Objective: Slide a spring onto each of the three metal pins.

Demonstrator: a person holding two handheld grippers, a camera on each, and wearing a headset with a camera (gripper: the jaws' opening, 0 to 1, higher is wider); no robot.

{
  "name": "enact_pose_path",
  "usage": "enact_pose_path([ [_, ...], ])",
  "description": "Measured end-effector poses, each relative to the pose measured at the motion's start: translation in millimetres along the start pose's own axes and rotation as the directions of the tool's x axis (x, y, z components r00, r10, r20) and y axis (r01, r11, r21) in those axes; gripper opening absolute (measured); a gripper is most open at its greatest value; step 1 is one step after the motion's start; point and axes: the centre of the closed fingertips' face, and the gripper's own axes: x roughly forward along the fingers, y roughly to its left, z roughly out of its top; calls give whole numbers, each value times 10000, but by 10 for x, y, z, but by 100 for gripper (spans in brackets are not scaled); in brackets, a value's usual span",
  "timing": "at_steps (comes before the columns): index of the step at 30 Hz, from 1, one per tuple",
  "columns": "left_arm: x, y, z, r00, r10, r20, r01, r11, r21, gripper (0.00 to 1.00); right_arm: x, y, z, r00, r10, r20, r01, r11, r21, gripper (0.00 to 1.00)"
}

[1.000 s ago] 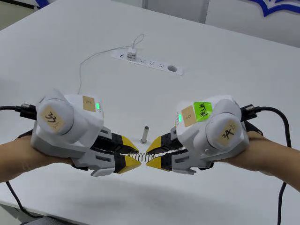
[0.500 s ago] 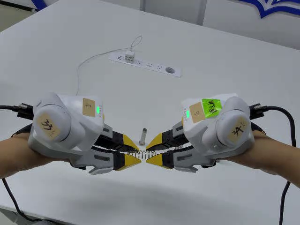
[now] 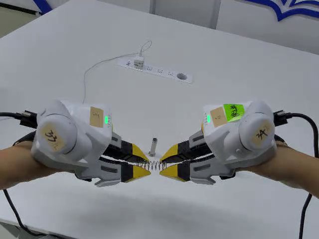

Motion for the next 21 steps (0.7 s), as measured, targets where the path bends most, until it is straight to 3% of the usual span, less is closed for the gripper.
enact_pose_path([
  [4, 7, -2, 7, 10000, 39, -24, -39, 10000, 60, 10, -76, 2, 118, 9977, 92, 669, -130, 9983, 563, 10],
  [10, 19, 4, 8, 9998, 174, -85, -173, 9998, 128, 10, -103, 3, 214, 9943, 157, 1059, -241, 9966, 785, 11],
  [15, 19, -14, 47, 9999, 103, 69, -104, 9999, 85, 10, -131, 24, 436, 9783, 195, 2064, -455, 9915, 1219, 11],
  [18, 15, 13, 101, 9994, 165, 306, -160, 9997, -172, 10, -127, 16, 505, 9730, 181, 2302, -511, 9891, 1381, 11],
  [21, 23, 31, 101, 9994, 243, 258, -238, 9996, -169, 10, -118, -9, 518, 9750, 96, 2219, -391, 9908, 1292, 11],
])
